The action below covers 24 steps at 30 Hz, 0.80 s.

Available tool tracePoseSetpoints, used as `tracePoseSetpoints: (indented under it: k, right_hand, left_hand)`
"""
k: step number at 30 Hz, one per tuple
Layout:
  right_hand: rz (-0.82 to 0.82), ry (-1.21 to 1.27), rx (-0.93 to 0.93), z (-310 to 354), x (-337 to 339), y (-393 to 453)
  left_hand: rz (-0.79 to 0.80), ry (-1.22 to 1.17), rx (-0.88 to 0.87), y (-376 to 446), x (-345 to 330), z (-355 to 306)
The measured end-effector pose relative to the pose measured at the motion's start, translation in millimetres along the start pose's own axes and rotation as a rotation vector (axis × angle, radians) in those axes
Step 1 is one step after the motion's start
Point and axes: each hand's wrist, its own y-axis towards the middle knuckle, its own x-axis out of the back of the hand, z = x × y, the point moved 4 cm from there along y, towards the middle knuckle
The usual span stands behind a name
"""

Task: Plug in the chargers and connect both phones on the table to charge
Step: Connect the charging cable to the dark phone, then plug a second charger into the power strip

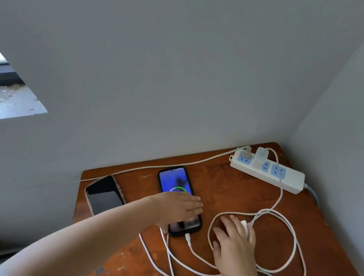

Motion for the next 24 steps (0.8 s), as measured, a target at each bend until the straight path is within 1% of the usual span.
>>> tracePoseSetpoints:
  k: [5,7,9,12,16,20,24]
  right_hand:
    - [-0.026,0.075,-0.002,-6.9,2.8,-0.9]
    - [-0.020,0.108,-0.021,-9.6,4.8,-1.7]
    - [0.001,0.141,-0.055,-11.7,6.1,-2.4]
    - [0.052,0.194,-0.104,-14.9,3.4,-4.0]
    - [0.153,0.224,-0.193,-18.5,1.0,-8.0]
    - [0.116,0.241,-0.302,-23.6,4.9,-11.5]
    - [0.161,0.185,-0.379,-29.8,2.6,-13.3]
  left_hand:
    - [-0.200,-0.294,0.268,-34.8,-27.9,7.8]
    - [-0.258,-0.372,0.446,-45.1,-43.7,1.8]
    - [-0.242,-0.414,0.630,-49.9,-60.4,-9.9]
    - [-0.182,-0.456,0.783,-48.7,-78.5,-29.3]
    - [-0.215,-0.459,0.841,-46.9,-82.0,-37.1]
    - [-0.252,-0.478,0.855,-46.7,-80.8,-40.0]
    - [-0.277,-0.488,0.859,-46.7,-83.2,-41.9]
